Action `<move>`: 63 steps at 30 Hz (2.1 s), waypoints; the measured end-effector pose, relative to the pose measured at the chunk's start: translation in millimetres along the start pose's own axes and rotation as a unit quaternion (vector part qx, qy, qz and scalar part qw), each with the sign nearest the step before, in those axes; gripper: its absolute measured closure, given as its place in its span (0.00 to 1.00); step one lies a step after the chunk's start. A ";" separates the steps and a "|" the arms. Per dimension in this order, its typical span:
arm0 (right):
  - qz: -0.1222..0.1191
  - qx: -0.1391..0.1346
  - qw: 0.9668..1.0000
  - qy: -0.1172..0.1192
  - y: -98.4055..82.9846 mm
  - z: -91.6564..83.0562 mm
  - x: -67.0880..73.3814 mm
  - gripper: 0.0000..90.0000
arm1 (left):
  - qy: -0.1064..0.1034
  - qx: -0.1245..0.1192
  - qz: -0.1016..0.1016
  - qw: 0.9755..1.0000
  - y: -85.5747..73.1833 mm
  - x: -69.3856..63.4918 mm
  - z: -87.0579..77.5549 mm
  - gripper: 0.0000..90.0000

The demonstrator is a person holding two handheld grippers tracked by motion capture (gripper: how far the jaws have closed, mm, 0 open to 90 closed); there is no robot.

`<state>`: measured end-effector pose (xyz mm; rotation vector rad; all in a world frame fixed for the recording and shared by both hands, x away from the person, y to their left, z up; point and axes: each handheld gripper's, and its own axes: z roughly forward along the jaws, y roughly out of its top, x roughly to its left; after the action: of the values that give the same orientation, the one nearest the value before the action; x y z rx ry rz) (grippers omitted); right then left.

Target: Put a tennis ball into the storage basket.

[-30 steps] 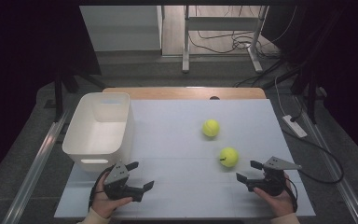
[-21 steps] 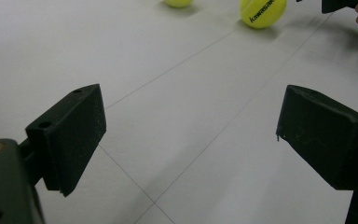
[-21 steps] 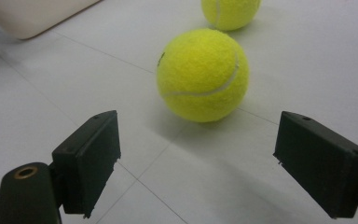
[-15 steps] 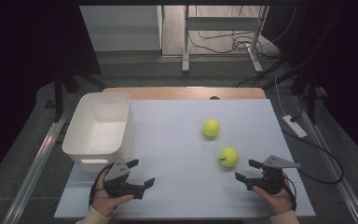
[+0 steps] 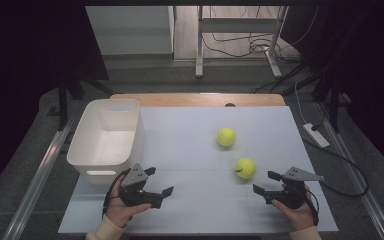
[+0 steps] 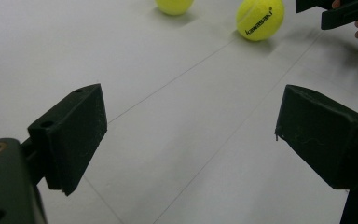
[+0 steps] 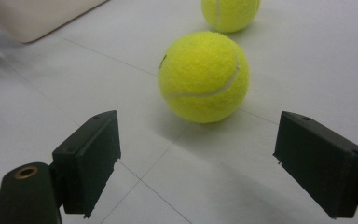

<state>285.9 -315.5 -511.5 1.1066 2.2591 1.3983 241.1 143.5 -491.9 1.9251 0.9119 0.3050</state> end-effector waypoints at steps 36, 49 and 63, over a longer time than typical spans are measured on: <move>-0.008 0.006 1.000 0.001 0.8 3.9 2.0 0.16 | -0.038 0.023 0.017 0.999 35.5 -10.9 36.4 0.12; -0.008 0.006 1.000 -0.001 -0.2 3.9 2.2 0.16 | -0.057 0.025 0.027 0.998 49.0 -15.2 48.8 0.11; -0.008 0.008 1.000 -0.001 -0.4 4.6 2.0 0.16 | -0.069 0.025 0.034 0.997 61.4 -17.9 57.8 0.11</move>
<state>287.0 -311.2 -513.8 1.0931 2.2750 1.3751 289.3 76.4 -467.4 2.0003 0.7724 0.1879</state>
